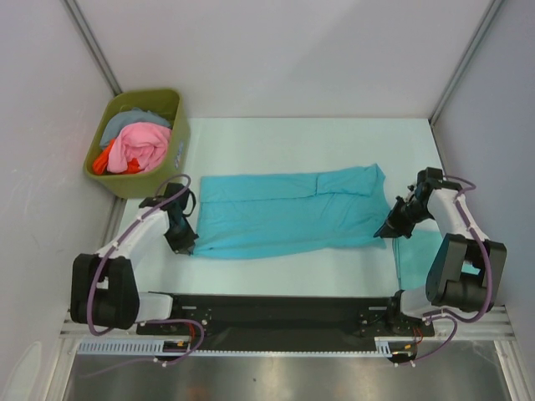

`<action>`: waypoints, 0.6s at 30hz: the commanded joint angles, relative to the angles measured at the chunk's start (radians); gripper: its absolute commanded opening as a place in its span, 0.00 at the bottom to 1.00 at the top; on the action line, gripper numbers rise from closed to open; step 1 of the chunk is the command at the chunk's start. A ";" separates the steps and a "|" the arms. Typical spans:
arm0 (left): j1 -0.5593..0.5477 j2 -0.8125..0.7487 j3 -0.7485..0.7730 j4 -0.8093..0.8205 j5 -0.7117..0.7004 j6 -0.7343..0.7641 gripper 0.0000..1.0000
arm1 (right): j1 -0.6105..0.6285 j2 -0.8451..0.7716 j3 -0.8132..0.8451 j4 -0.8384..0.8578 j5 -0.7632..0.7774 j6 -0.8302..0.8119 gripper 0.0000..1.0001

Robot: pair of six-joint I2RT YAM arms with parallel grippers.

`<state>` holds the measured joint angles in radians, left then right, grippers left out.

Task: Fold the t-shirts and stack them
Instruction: Fold the tshirt

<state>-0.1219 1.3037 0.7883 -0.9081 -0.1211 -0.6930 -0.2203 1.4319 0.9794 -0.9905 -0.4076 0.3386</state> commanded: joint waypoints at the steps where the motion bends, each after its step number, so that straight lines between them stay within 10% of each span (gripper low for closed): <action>1: 0.004 0.035 0.029 0.024 -0.044 -0.005 0.00 | -0.007 0.038 0.047 0.039 -0.017 -0.001 0.00; 18: 0.004 0.359 0.383 0.075 -0.068 0.205 0.00 | -0.017 0.346 0.375 0.108 -0.057 0.005 0.00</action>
<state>-0.1219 1.6253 1.1046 -0.8471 -0.1730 -0.5396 -0.2287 1.7401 1.3056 -0.9031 -0.4541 0.3416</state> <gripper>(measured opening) 0.008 0.020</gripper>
